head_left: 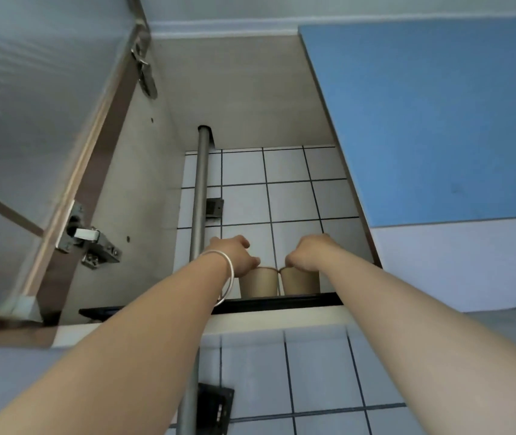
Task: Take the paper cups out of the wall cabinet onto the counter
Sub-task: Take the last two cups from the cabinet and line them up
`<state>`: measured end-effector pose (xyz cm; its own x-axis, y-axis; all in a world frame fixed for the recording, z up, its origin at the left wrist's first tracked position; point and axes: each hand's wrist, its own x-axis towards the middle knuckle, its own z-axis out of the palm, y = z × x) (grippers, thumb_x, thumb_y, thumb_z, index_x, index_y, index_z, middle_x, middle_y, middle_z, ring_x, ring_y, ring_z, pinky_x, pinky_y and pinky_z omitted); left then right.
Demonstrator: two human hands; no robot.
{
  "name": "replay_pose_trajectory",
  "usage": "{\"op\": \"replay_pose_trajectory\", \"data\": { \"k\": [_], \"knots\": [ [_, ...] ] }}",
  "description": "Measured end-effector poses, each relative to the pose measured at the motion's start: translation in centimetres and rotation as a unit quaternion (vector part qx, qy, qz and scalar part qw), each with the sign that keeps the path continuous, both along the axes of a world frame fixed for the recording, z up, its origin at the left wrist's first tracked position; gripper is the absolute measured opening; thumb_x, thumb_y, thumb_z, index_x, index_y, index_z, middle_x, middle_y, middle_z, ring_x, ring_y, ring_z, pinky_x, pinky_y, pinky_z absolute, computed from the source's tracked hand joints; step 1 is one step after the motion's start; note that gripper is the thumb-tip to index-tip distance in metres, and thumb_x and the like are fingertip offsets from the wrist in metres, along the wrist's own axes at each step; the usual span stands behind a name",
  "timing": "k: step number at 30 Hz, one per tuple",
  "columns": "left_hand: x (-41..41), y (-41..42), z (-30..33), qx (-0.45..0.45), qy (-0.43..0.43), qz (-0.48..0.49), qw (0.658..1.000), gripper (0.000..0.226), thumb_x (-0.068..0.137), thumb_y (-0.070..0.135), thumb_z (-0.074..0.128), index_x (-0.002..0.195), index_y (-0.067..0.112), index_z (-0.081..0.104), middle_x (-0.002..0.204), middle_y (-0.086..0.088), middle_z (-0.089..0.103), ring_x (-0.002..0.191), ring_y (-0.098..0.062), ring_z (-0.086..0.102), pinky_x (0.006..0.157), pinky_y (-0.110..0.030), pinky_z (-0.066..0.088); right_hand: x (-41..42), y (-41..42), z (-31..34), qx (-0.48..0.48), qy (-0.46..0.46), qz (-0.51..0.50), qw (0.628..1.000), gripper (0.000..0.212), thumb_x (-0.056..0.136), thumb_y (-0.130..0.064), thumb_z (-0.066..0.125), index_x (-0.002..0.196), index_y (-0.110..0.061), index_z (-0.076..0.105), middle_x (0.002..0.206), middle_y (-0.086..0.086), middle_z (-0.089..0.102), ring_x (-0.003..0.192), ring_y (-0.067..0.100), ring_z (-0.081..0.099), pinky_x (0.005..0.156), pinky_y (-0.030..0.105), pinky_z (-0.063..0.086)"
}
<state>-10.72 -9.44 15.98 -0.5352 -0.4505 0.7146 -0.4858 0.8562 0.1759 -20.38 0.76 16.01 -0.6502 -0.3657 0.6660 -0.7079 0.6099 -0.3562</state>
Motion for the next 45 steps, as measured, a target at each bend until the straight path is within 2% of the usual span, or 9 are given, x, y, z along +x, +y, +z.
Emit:
{"op": "replay_pose_trajectory", "data": {
  "k": [4,9,14,19,25,32,39,42,45],
  "knots": [
    [0.3,0.4,0.1,0.033,-0.104,0.003,0.994,0.057,0.096,0.043,0.039,0.140,0.008,0.040,0.148,-0.010,0.040,0.134,-0.027,0.040,0.105,-0.033,0.035,0.4,0.2,-0.4,0.046,-0.059,0.022,0.997,0.053,0.094,-0.034,0.046,0.138,-0.005,0.039,0.142,0.015,0.042,0.124,0.031,0.047,0.097,0.035,0.042],
    [0.0,0.0,0.1,0.096,-0.075,-0.027,0.992,0.058,0.091,0.043,0.052,0.132,0.003,0.047,0.134,-0.016,0.053,0.120,-0.029,0.055,0.102,-0.035,0.044,1.3,1.0,-0.9,0.039,-0.082,0.042,0.995,0.049,0.095,-0.026,0.046,0.136,-0.001,0.040,0.142,0.018,0.043,0.124,0.031,0.050,0.101,0.035,0.041],
    [0.5,0.0,0.0,0.094,-0.014,-0.054,0.994,0.057,0.084,0.049,0.057,0.115,0.002,0.059,0.106,-0.014,0.066,0.089,-0.026,0.063,0.067,-0.027,0.049,2.4,1.2,-0.9,0.001,-0.079,0.085,0.993,0.056,0.094,-0.033,0.046,0.138,0.000,0.037,0.143,0.018,0.041,0.123,0.032,0.051,0.105,0.037,0.042],
    [4.1,0.4,0.1,0.122,0.093,-0.157,0.976,0.054,0.080,0.050,0.060,0.110,0.006,0.060,0.110,-0.011,0.065,0.101,-0.026,0.063,0.087,-0.037,0.056,4.2,3.1,-1.2,-0.119,-0.083,0.176,0.974,0.054,0.087,-0.042,0.057,0.124,-0.005,0.052,0.117,0.011,0.056,0.107,0.026,0.060,0.091,0.034,0.053],
    [8.4,2.0,-2.0,0.175,0.256,-0.298,0.903,0.060,0.074,0.043,0.071,0.117,0.018,0.039,0.115,-0.005,0.058,0.099,-0.024,0.062,0.080,-0.039,0.056,7.8,5.3,-3.9,-0.229,-0.059,0.307,0.922,0.055,0.084,-0.036,0.063,0.130,-0.017,0.039,0.116,0.000,0.051,0.097,0.018,0.054,0.059,0.023,0.049],
    [12.6,5.1,-7.0,0.339,0.310,-0.420,0.783,0.059,0.077,0.041,0.068,0.126,0.015,0.048,0.114,-0.006,0.066,0.095,-0.023,0.067,0.065,-0.032,0.056,11.3,6.7,-6.5,-0.329,-0.090,0.411,0.845,0.065,0.079,-0.039,0.069,0.133,-0.023,0.038,0.128,0.003,0.053,0.107,0.022,0.057,0.087,0.039,0.050],
    [18.0,10.1,-14.6,0.376,0.388,-0.337,0.771,0.049,0.080,0.035,0.066,0.121,0.014,0.054,0.108,-0.009,0.068,0.091,-0.027,0.067,0.063,-0.037,0.056,16.2,7.9,-13.9,-0.352,-0.193,0.530,0.747,0.051,0.071,-0.041,0.075,0.111,-0.027,0.048,0.109,-0.004,0.061,0.092,0.012,0.060,0.072,0.032,0.051],
    [20.8,12.5,-18.7,0.374,0.450,-0.266,0.766,0.042,0.080,0.034,0.067,0.115,0.013,0.057,0.097,-0.007,0.069,0.079,-0.021,0.067,0.048,-0.028,0.053,19.0,7.8,-17.9,-0.343,-0.221,0.561,0.720,0.061,0.070,-0.039,0.076,0.121,-0.027,0.046,0.113,-0.004,0.060,0.097,0.013,0.060,0.084,0.036,0.053],
    [24.0,14.6,-23.2,0.341,0.481,-0.192,0.785,0.051,0.072,0.040,0.073,0.115,0.017,0.060,0.104,-0.008,0.070,0.083,-0.020,0.069,0.051,-0.025,0.053,21.8,8.1,-22.4,-0.308,-0.260,0.600,0.691,0.063,0.071,-0.039,0.076,0.123,-0.030,0.042,0.103,-0.012,0.055,0.085,0.000,0.054,0.071,0.025,0.049]
  ]
}}
